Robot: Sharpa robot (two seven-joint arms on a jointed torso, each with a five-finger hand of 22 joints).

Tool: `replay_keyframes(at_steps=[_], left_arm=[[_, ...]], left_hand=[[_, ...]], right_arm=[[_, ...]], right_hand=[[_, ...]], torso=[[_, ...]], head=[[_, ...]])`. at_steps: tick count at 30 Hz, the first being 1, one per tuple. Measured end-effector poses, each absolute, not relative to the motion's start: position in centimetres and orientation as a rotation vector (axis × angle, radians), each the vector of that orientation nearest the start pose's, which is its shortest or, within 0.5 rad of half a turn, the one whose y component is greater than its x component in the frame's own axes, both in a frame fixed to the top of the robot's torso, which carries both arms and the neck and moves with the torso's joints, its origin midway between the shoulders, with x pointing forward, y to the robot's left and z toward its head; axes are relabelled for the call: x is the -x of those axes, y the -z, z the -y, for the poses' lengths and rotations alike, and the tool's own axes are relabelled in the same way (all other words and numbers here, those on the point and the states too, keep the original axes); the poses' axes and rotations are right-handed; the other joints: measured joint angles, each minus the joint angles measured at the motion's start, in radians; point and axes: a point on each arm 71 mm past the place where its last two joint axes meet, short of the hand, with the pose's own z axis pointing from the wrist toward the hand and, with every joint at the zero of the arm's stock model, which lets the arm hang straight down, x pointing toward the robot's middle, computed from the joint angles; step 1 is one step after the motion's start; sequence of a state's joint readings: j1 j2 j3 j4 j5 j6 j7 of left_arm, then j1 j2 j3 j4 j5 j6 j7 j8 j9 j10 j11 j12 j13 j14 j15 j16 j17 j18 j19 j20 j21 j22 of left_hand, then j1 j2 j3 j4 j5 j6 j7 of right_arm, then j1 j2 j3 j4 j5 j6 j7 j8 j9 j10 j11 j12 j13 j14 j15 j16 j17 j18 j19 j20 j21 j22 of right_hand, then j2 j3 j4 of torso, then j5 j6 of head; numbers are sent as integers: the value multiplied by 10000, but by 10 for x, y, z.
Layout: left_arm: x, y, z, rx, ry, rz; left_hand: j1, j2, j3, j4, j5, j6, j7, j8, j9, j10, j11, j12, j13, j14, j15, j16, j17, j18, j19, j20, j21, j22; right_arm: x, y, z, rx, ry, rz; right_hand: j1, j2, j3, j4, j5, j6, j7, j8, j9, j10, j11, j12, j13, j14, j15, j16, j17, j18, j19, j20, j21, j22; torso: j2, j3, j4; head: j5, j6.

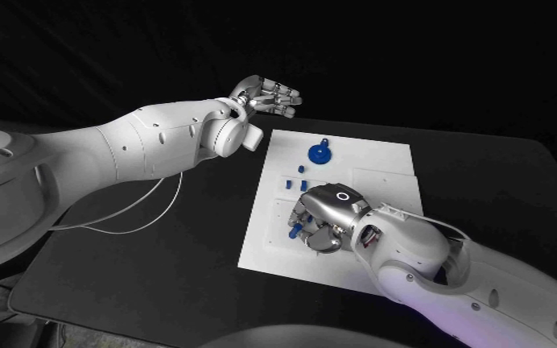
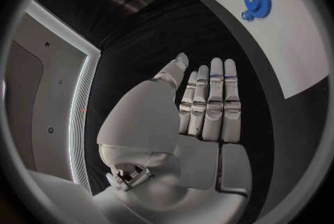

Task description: Assemble the parts on the task board

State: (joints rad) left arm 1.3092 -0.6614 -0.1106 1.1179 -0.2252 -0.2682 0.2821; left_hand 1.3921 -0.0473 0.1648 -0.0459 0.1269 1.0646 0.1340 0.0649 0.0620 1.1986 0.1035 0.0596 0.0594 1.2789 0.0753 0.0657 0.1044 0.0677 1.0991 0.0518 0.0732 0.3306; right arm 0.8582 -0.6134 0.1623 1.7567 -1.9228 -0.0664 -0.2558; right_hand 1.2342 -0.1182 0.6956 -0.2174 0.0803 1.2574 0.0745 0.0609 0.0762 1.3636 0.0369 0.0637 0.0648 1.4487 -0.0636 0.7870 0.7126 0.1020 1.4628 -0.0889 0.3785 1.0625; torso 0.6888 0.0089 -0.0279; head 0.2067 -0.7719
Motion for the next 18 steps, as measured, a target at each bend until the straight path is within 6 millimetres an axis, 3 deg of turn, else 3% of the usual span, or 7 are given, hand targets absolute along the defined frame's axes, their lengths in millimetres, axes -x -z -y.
replay_keyframes(at_steps=[7,8,10,13,16,18], left_arm=[[-568,168,-237,8818,12368,-14829],[-568,168,-237,8818,12369,-14830],[-568,168,-237,8818,12369,-14831],[-568,168,-237,8818,12370,-14834],[-568,168,-237,8819,12370,-14836],[-568,168,-238,8821,12366,-14835]], left_hand=[[0,0,0,0,0,0,0,0,0,0,0,0,0,0,0,0,0,1,0,0,0,1],[0,0,0,0,0,0,0,0,0,0,0,0,0,0,0,0,0,1,0,0,0,1],[0,0,0,0,0,0,0,0,0,0,0,0,0,0,0,0,-1,0,0,0,0,1],[0,0,0,0,0,0,0,0,0,0,0,0,0,0,0,0,-1,0,0,0,0,1],[0,0,0,0,0,0,0,0,0,0,0,0,0,0,0,0,-1,1,0,0,0,1],[0,0,0,0,0,0,0,0,0,0,0,0,0,0,0,0,-1,1,0,0,0,1]], right_arm=[[-372,226,33,5753,-8108,-16894],[-372,227,32,5771,-8126,-16884],[-371,228,31,5785,-8163,-16873],[-371,229,30,5779,-8199,-16856],[-371,232,30,5742,-8227,-16899],[-370,236,31,5723,-8230,-16991]], right_hand=[[0,0,-18,-18,18,19,-23,-5,-5,-1,-3,0,18,-21,-20,0,-11,4,0,1,-55,25],[0,0,-80,-56,194,4,-37,-5,-5,-4,-5,0,18,-22,-22,-1,-20,4,0,1,-70,27],[0,0,-430,-15,619,-76,8,-5,-20,-38,-40,0,16,-25,-23,-1,-22,3,-1,1,-84,36],[-19,19,-1010,78,726,-378,109,-5,-41,-196,-169,45,1,-37,-32,0,-24,4,-2,5,-167,30],[-80,73,-1606,204,824,-653,178,3,-79,-694,11,37,-22,-21,57,3,-51,18,40,70,-264,-52],[-149,-16,-1772,243,913,-729,226,57,-89,-982,111,3,-46,-53,118,3,-82,61,36,75,-329,-104]], torso=[[-2,0,2],[-2,-1,3],[-2,-1,5],[-3,-2,5],[-4,-2,5],[-3,-2,3]], head=[[0,-12],[0,-13],[1,-18],[5,-24],[7,-33],[10,-35]])
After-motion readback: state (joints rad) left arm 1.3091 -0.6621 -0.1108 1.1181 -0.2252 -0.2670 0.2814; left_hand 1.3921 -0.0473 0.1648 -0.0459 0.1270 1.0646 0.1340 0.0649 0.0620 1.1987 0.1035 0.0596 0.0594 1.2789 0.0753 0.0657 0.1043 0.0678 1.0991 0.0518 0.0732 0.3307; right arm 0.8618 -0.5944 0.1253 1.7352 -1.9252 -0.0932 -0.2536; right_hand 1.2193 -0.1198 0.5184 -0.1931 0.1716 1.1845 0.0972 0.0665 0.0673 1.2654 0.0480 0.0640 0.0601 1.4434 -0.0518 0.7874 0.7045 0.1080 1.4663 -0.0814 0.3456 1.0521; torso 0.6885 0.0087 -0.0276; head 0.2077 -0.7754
